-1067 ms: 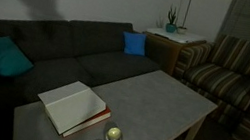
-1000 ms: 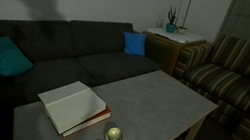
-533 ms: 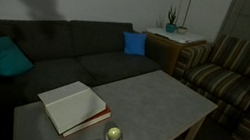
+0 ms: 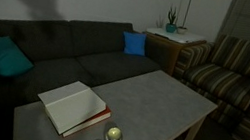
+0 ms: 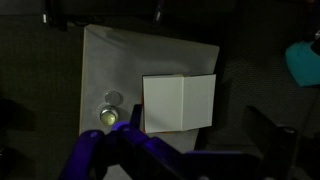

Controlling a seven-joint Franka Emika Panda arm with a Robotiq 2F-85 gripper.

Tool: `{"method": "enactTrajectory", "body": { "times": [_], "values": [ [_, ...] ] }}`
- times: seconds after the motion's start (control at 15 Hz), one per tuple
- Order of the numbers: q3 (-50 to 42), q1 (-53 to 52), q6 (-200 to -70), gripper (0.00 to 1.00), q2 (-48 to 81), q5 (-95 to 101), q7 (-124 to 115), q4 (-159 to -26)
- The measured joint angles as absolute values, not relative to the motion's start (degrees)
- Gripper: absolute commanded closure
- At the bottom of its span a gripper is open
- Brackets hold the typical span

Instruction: Close the candle tin

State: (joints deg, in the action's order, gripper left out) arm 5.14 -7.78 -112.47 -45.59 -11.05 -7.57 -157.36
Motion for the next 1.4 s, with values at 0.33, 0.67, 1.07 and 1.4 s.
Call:
{"method": "enactTrajectory", "body": {
  "times": [0.33, 0.67, 1.07, 1.4],
  "values": [
    [5.1, -7.8, -112.5, 0.00, -45.6, -11.0, -7.6, -157.4],
    [4.4, -6.4, -113.0, 0.00, -45.3, -9.9, -7.5, -157.9],
    [1.9, -0.7, -116.7, 0.00, -41.8, -3.7, -6.7, -158.9],
    [1.8, -0.6, -117.0, 0.00, -41.0, -3.6, -6.6, -158.7]
  ]
}}
